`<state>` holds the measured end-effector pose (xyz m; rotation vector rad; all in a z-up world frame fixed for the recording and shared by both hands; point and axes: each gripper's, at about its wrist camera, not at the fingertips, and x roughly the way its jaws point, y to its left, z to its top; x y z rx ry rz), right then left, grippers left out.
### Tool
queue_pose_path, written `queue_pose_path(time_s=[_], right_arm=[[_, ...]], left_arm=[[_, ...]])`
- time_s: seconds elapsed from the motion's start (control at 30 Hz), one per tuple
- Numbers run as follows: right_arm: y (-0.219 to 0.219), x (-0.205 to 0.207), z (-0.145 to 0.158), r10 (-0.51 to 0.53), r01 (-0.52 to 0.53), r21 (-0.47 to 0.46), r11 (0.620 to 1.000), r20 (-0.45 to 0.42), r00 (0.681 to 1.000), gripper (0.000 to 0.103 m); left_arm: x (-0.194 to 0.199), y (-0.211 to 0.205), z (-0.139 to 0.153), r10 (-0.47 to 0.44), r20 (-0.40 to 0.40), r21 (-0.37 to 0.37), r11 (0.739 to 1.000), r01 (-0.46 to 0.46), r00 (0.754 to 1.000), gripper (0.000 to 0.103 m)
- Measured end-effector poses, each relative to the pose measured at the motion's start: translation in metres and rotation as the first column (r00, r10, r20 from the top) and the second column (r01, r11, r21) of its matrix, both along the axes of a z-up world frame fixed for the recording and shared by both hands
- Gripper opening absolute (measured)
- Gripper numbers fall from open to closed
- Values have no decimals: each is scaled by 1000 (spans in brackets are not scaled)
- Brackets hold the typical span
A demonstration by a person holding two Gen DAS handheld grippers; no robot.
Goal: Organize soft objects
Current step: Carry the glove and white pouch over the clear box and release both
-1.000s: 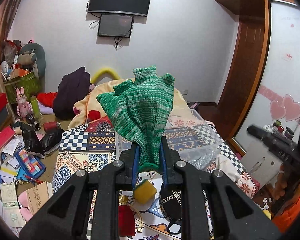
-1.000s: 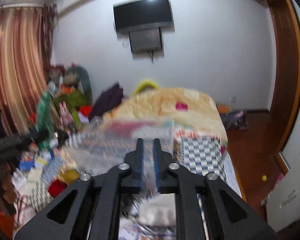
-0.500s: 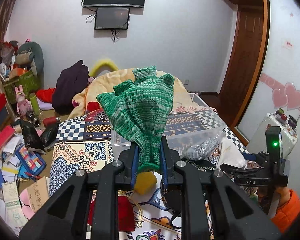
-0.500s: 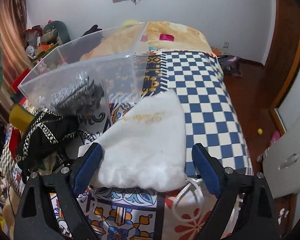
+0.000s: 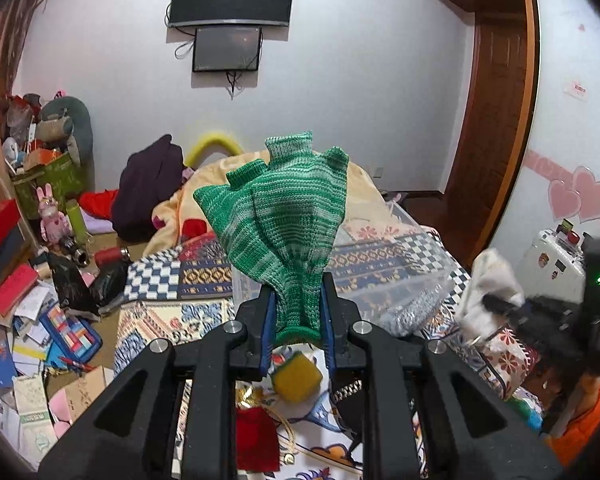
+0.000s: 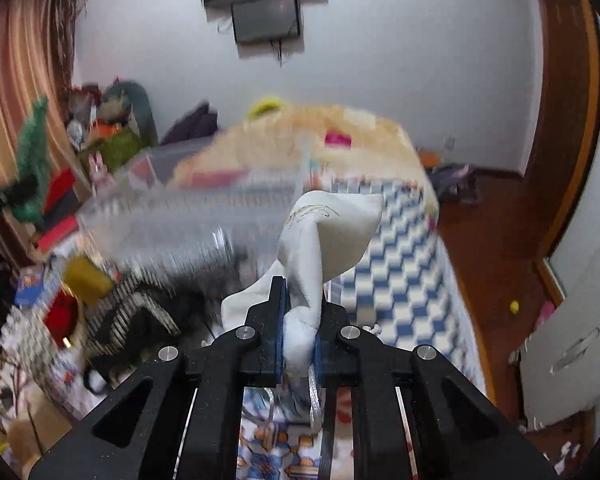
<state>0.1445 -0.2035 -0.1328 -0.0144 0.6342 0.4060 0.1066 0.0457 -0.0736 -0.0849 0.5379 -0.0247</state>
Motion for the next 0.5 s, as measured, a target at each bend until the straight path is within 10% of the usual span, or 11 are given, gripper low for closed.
queue_pose_path(time_s=[0.23, 0.5], right_arm=[[14, 14, 59, 14, -28, 83, 996, 165, 986, 10], [63, 54, 61, 71, -81, 52, 995, 178, 982, 10]], left_arm=[[25, -1, 11, -8, 1, 49, 999, 8, 1000, 18], [73, -7, -5, -47, -98, 93, 994, 56, 994, 18]])
